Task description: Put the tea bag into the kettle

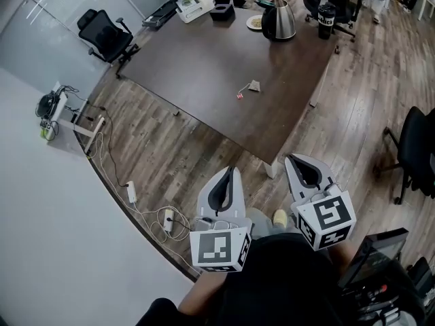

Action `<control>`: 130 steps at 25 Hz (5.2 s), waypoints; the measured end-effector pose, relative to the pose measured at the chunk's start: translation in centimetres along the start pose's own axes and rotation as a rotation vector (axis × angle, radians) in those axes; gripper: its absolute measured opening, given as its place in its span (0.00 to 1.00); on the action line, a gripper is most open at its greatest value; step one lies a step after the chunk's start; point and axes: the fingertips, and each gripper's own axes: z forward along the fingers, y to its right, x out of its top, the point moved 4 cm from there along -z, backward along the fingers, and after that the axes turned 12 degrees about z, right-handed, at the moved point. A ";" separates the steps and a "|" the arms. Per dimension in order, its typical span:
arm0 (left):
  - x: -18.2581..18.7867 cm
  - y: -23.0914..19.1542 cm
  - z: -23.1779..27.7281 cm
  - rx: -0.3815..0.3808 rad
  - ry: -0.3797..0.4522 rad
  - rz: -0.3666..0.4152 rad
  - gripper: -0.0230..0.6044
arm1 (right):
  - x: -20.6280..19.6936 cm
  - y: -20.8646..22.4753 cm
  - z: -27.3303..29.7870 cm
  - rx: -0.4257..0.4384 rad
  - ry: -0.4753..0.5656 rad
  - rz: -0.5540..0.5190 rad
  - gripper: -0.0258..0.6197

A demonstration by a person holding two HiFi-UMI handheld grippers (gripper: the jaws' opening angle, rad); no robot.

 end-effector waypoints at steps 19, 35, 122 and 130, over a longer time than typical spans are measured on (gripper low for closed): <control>0.3 -0.9 2.0 -0.008 0.010 -0.014 0.04 | 0.7 1.0 1.4 -0.008 -0.001 0.000 0.05; -0.5 -5.1 7.9 0.011 -0.019 -0.054 0.04 | 2.6 2.6 8.7 0.009 -0.057 -0.022 0.05; -17.0 -13.3 38.2 -0.037 -0.433 -0.282 0.04 | -2.6 16.8 41.2 -0.028 -0.570 -0.112 0.17; -18.1 -12.9 38.6 -0.036 -0.445 -0.276 0.04 | -3.9 17.1 42.3 -0.031 -0.584 -0.093 0.17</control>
